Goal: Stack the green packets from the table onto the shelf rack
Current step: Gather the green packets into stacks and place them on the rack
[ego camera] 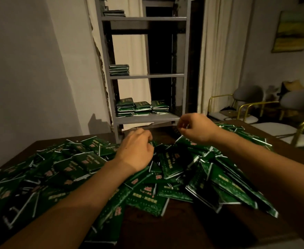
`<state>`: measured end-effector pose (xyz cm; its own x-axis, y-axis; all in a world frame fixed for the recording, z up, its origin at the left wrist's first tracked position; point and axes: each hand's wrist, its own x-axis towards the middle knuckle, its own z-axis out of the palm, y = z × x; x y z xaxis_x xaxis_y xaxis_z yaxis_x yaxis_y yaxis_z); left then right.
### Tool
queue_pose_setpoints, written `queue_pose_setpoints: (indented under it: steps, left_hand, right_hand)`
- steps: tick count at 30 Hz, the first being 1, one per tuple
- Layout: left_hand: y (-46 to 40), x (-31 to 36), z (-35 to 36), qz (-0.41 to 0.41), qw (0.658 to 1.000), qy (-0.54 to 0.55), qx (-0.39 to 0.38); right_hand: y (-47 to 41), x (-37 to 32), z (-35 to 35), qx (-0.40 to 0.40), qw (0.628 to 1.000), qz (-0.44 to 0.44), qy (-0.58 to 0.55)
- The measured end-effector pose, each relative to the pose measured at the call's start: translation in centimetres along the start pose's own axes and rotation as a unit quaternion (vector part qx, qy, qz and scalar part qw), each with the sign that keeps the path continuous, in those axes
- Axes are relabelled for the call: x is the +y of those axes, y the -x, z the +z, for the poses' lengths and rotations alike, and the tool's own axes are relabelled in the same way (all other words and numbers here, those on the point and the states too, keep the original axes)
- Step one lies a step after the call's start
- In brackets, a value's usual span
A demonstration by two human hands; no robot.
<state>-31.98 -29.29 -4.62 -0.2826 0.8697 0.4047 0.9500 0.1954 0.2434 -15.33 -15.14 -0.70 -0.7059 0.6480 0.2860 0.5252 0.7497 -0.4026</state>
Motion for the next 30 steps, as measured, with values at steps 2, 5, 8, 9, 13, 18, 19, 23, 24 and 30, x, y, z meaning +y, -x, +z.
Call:
queue_pose_setpoints:
  steps: [2, 5, 8, 9, 13, 18, 19, 23, 24, 30]
  left_hand:
    - [0.7, 0.8, 1.3, -0.004, 1.0, 0.011, -0.015]
    - [1.4, 1.3, 3.5, -0.013, 0.999, 0.027, -0.033]
    - [1.5, 1.4, 5.5, -0.035, 0.997, 0.053, -0.034]
    - [1.4, 1.3, 6.1, -0.044, 0.997, 0.062, -0.03]
    - [1.0, 0.7, 7.3, -0.071, 0.994, 0.083, -0.012]
    - [0.6, -0.8, 7.8, -0.088, 0.985, 0.142, 0.043]
    - [0.8, -1.1, 7.8, -0.087, 0.982, 0.158, 0.059]
    - [0.3, -2.6, 7.2, -0.118, 0.944, 0.288, 0.104]
    - [0.0, -2.6, 6.8, -0.133, 0.924, 0.339, 0.113]
    - [-0.1, -1.9, 5.5, -0.171, 0.832, 0.523, 0.073]
  right_hand:
    - [1.0, 1.9, 0.6, 0.001, 0.999, 0.049, 0.022]
    - [2.2, 4.2, 2.0, 0.009, 0.994, 0.085, 0.06]
    - [2.6, 5.5, 3.9, -0.003, 0.987, 0.116, 0.108]
    - [2.4, 5.9, 4.5, -0.014, 0.984, 0.13, 0.117]
    - [1.4, 6.6, 6.2, -0.016, 0.981, 0.152, 0.115]
    - [0.0, 6.2, 7.1, 0.125, 0.971, 0.123, 0.161]
    - [-0.1, 6.3, 7.0, 0.174, 0.967, 0.113, 0.148]
    - [-0.2, 5.7, 6.1, 0.295, 0.954, 0.031, -0.05]
    - [0.0, 5.1, 5.8, 0.275, 0.953, 0.02, -0.128]
    - [0.9, 3.1, 7.5, 0.025, 0.943, -0.032, -0.329]
